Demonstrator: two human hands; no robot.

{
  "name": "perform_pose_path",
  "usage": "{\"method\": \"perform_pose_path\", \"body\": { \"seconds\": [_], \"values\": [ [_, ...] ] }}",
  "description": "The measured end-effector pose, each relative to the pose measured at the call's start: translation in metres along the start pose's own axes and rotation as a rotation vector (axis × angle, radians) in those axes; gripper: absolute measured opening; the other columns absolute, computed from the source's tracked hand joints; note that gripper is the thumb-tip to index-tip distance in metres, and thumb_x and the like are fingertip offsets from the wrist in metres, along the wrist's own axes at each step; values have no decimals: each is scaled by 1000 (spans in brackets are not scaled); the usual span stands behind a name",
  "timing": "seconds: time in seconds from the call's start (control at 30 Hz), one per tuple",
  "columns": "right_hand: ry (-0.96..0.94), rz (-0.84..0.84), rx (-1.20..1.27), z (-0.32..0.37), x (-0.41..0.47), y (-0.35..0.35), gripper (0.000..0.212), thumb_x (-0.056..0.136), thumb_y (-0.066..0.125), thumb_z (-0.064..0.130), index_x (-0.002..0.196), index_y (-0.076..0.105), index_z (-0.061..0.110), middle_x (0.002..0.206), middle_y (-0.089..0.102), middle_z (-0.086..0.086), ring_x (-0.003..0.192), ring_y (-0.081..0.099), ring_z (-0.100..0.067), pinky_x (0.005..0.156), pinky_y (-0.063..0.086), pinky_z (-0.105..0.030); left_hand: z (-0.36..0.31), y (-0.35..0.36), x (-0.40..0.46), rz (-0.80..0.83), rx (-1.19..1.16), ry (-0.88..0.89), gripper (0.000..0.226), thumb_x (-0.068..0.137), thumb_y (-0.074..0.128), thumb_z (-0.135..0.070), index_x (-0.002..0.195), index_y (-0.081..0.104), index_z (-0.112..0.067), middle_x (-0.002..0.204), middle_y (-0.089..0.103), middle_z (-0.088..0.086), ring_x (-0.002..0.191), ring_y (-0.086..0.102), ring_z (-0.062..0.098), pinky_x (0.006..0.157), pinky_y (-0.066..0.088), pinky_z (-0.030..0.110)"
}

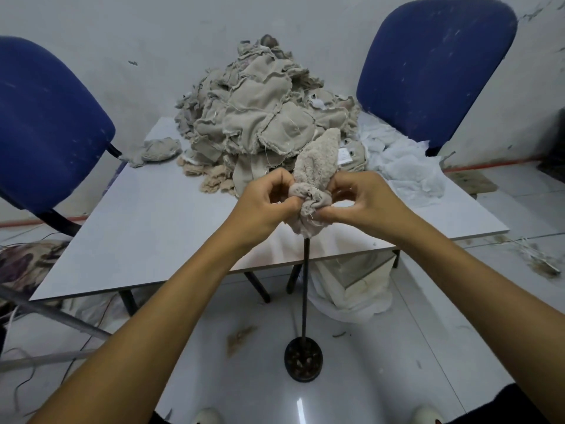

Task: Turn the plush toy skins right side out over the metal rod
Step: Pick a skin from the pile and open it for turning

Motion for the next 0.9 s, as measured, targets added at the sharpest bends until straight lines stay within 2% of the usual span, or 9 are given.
{"method": "perform_pose_path", "body": {
  "seconds": [0.13,0.3,0.47,0.53,0.63,0.73,0.8,0.87,0.9],
  "values": [
    [16,-81,47,-6,-1,3,18,74,81,13,70,64,18,67,65,14,67,62,-2,64,56,-27,4,2,5,-13,-56,-50,8,73,57,-6,79,52,-9,65,56,-1,58,54,12,54,44,25],
    [117,-293,130,-14,0,-2,11,68,65,16,62,57,21,59,57,6,58,53,-14,54,48,-41,4,9,0,57,-118,-66,13,77,65,-10,86,55,-8,80,59,6,75,57,20,65,50,31],
    [195,-486,35,-17,1,-1,15,68,63,23,60,52,15,55,46,11,55,39,-5,52,33,-27,1,7,0,120,-46,-75,23,75,72,-4,94,59,-8,91,59,14,77,59,22,67,56,28],
    [245,-449,84,-19,6,6,16,71,63,21,63,53,11,58,47,5,57,41,-8,54,34,-27,3,0,2,99,-29,-96,24,79,73,5,93,59,-7,87,61,12,73,62,19,65,57,28],
    [350,-278,389,-23,16,21,17,83,63,8,67,56,10,66,51,-5,64,47,-18,60,41,-36,8,-11,6,13,-32,-111,22,85,64,13,87,58,-8,76,62,2,64,64,15,60,58,31],
    [392,-6,603,-20,20,37,9,81,65,21,79,67,12,86,61,-14,83,59,-27,74,54,-43,14,-26,9,-164,-99,-135,26,89,55,14,78,54,-9,69,56,4,53,55,12,45,48,23],
    [349,122,695,-15,18,45,10,82,68,19,88,71,13,95,66,-14,93,64,-28,79,57,-39,17,-34,11,-280,-108,-136,26,90,53,11,74,53,-10,65,52,4,48,49,10,41,40,20],
    [326,158,697,-14,15,46,19,82,70,15,100,70,9,99,72,-12,97,69,-27,83,58,-36,20,-34,11,-357,-69,-133,27,90,54,7,71,53,-12,62,52,3,44,48,8,38,38,19],
    [319,128,654,-16,15,45,16,82,71,15,97,71,11,96,73,-11,95,71,-26,82,59,-37,22,-31,9,-381,-50,-140,27,89,56,5,70,53,-13,60,53,2,44,49,7,37,38,19]
  ]
}}
Point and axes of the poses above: each hand's wrist, its own x-axis towards the middle knuckle, its own y-axis out of the palm, z = x × y, the point moved 8 cm from there along x, towards the middle knuckle
